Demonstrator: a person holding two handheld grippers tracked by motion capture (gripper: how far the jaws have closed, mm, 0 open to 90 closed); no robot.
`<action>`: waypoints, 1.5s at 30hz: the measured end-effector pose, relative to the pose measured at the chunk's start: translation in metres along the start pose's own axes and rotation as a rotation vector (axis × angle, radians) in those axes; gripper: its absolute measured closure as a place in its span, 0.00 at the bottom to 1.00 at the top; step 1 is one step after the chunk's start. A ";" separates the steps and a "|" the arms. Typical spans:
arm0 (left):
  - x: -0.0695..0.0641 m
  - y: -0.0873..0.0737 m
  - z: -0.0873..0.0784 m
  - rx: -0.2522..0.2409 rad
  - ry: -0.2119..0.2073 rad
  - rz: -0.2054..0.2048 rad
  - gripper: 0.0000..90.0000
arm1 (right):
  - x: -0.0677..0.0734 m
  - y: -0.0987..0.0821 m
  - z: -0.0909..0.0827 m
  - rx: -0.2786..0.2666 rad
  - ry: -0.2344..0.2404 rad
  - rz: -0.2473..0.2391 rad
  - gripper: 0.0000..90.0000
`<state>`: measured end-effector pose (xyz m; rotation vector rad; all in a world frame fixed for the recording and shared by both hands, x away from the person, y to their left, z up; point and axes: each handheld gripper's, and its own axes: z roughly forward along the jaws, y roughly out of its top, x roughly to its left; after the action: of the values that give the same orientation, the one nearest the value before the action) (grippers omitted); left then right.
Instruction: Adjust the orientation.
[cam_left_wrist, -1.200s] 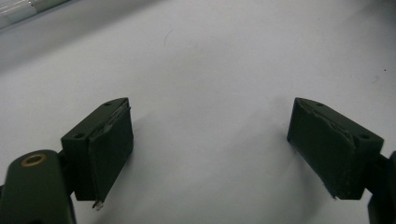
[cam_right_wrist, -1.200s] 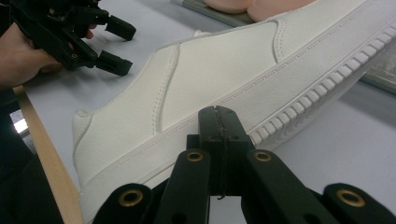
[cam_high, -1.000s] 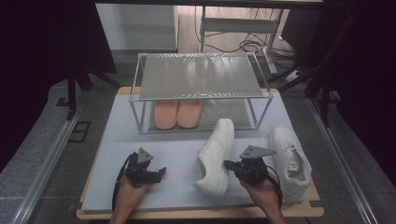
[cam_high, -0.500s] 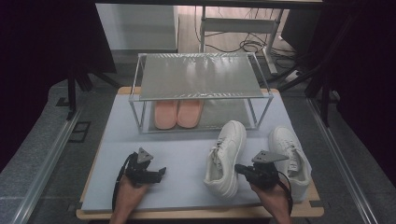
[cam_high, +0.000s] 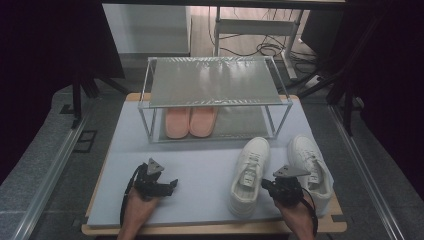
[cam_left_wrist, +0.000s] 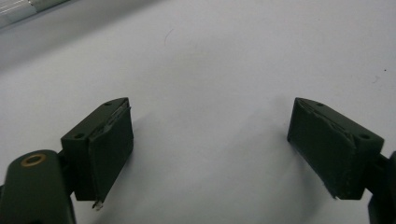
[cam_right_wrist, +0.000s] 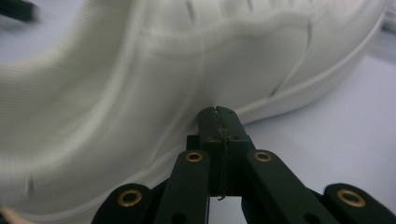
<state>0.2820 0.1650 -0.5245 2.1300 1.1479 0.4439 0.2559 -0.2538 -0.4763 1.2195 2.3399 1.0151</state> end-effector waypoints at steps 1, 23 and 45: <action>0.000 0.000 0.000 0.000 0.000 0.001 0.16 | -0.003 -0.003 0.000 -0.015 0.014 0.017 1.00; 0.000 0.000 0.000 0.000 0.001 0.001 0.16 | -0.009 -0.011 -0.024 -0.035 0.010 0.049 0.90; 0.000 0.000 0.000 0.000 0.001 0.001 0.16 | -0.017 -0.009 -0.021 -0.055 -0.002 0.104 0.98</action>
<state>0.2819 0.1649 -0.5245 2.1303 1.1474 0.4449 0.2489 -0.2801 -0.4688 1.3325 2.2524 1.1036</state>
